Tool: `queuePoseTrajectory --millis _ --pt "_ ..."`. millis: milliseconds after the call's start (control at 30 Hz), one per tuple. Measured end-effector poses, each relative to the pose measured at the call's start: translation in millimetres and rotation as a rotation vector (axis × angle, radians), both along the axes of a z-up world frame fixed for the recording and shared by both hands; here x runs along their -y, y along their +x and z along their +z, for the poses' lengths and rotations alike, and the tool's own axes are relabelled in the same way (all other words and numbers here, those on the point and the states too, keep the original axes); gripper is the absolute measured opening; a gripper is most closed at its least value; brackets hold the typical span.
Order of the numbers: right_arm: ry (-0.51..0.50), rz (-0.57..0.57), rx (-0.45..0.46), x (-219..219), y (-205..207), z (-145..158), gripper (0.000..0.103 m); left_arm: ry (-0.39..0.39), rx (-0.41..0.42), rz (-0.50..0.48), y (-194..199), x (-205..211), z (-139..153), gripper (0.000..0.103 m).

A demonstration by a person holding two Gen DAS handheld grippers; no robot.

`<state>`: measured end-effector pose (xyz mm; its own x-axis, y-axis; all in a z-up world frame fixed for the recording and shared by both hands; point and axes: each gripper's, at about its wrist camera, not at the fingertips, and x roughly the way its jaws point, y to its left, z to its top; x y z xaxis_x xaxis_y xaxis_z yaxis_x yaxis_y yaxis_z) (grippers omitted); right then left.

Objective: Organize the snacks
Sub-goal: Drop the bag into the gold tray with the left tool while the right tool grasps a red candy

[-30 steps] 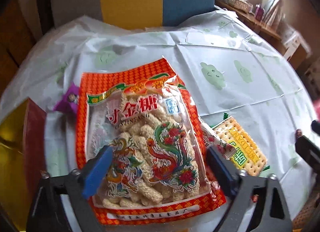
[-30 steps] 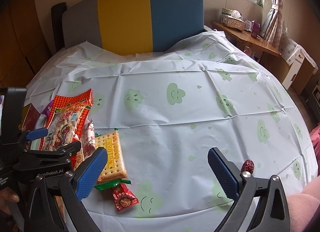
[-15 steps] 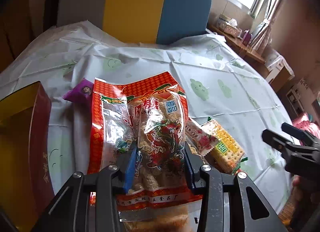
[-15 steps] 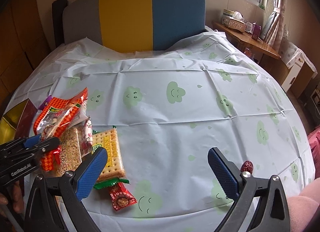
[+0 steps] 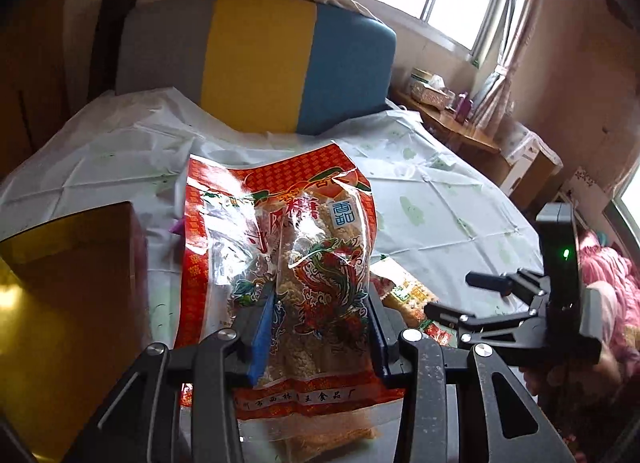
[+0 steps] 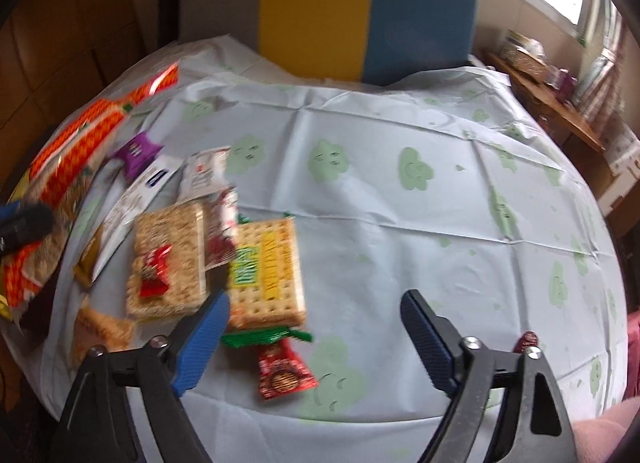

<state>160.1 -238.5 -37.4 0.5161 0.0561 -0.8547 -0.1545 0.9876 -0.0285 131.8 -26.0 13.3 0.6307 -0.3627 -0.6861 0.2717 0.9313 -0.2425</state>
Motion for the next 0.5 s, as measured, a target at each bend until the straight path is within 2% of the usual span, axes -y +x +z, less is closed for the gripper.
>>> queuePoseTrajectory --millis 67,133,233,300,367,500 --pt "0.009 0.047 -0.014 -9.0 -2.4 -3.0 0.079 -0.001 0.013 0.031 -4.3 -13.0 5.0 0.041" --pt "-0.006 0.085 -0.016 -17.9 -5.3 -5.6 0.067 0.003 0.020 0.067 -8.1 -27.1 8.7 0.041" --pt "-0.007 0.119 -0.026 -25.7 -7.5 -7.6 0.059 0.011 0.031 0.130 -13.4 -49.8 12.0 0.041" --pt "0.037 0.135 -0.029 -27.8 -9.5 -5.2 0.053 0.024 0.034 0.171 -17.0 -63.9 11.7 0.041" --pt "0.088 0.151 -0.031 -31.6 -10.6 -1.8 0.052 0.030 0.028 0.211 -20.4 -81.1 8.8 0.041" --pt "0.117 0.195 -0.014 -52.2 -11.0 -0.3 0.052 0.043 -0.008 0.307 -23.6 -117.1 -3.8 0.041"
